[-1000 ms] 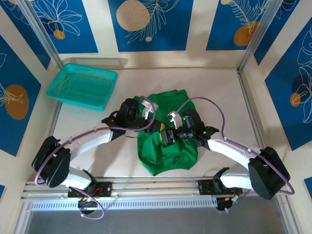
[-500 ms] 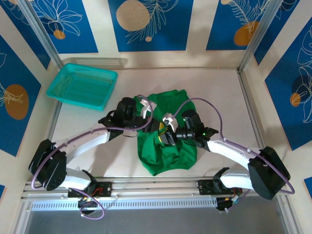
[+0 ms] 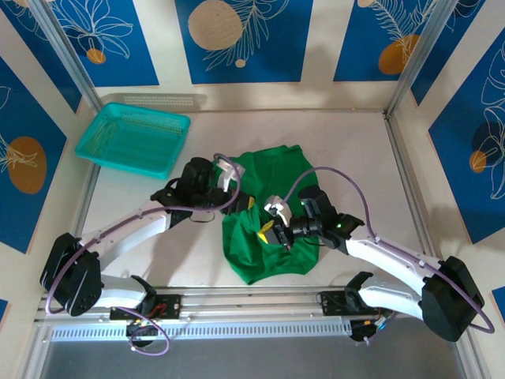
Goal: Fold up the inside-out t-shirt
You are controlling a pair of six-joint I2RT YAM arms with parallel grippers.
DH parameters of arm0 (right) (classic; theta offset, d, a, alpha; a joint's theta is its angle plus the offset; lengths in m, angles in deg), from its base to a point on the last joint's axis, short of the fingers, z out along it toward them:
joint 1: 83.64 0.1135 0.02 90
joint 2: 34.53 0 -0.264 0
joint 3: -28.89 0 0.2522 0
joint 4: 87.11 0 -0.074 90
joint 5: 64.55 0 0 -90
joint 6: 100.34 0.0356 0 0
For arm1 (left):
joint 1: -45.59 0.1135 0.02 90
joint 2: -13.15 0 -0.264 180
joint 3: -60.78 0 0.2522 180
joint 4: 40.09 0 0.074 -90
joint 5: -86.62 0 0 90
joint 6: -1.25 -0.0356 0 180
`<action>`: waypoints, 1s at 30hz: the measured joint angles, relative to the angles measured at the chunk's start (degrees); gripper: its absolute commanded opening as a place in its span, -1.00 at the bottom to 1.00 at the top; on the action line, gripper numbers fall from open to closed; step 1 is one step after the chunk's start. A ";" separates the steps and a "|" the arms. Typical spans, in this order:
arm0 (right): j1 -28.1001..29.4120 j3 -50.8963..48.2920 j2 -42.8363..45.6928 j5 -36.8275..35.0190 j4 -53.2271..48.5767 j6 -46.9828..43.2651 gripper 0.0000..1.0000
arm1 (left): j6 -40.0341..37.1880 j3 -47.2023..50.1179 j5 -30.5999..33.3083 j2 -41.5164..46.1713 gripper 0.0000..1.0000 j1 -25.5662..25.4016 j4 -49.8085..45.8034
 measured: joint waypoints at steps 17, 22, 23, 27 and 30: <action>-2.29 9.70 0.61 10.38 -5.68 12.57 -1.00 | 1.79 7.39 -0.07 0.13 -1.00 -0.52 9.01; 2.56 9.88 -4.13 11.04 -5.55 14.25 -1.00 | 2.16 7.54 0.04 -0.04 -1.00 -0.85 11.02; 4.07 9.73 -5.38 10.51 -5.46 14.25 -0.97 | 1.92 7.72 0.07 0.02 -1.00 -0.92 10.86; 8.07 8.63 -8.98 8.46 -5.62 14.16 -0.48 | 0.66 9.73 1.38 1.14 -1.00 -1.25 9.70; 10.56 8.44 -9.55 8.52 -7.10 13.53 -0.22 | 0.50 10.80 3.32 1.36 -1.00 -0.87 9.97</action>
